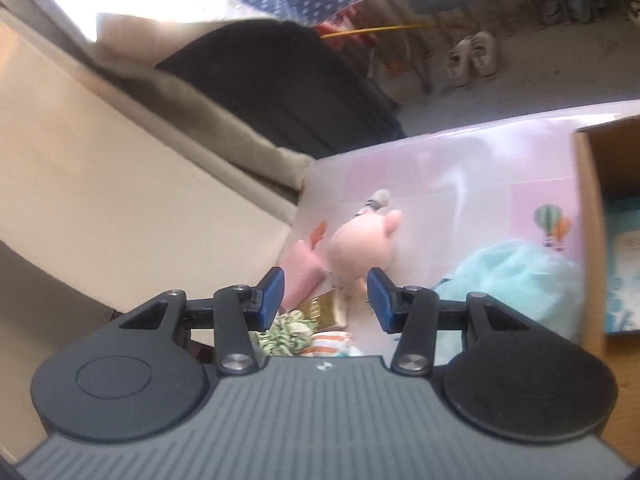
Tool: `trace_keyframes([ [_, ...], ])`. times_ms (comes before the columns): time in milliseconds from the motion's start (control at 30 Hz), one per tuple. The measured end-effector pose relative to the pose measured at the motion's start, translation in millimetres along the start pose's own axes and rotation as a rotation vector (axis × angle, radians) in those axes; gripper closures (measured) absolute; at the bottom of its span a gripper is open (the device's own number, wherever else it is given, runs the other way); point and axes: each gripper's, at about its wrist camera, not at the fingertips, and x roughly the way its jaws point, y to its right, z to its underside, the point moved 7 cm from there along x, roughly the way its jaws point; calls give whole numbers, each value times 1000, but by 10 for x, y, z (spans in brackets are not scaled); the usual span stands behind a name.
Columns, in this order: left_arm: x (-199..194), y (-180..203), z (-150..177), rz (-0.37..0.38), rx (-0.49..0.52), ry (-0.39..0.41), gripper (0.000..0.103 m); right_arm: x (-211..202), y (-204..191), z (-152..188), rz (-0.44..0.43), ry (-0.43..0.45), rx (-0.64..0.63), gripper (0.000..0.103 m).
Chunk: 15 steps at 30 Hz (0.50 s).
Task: Organize soft objects
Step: 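Reach the right gripper to the pink knitted cloth and grasp it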
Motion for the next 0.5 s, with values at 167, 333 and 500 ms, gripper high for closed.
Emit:
trace_keyframes([
  [167,427,-62,-97,-54,-64,-52,39,946,-634,-59,-83,-117,-105,57],
  [333,969,-135,-104,-16,-177,-179,39,1923,-978,-203,-112,-231,-191,57],
  [500,1447,-178,-50,20,-258,-295,39,2730,-955,-335,-72,-322,-232,57],
])
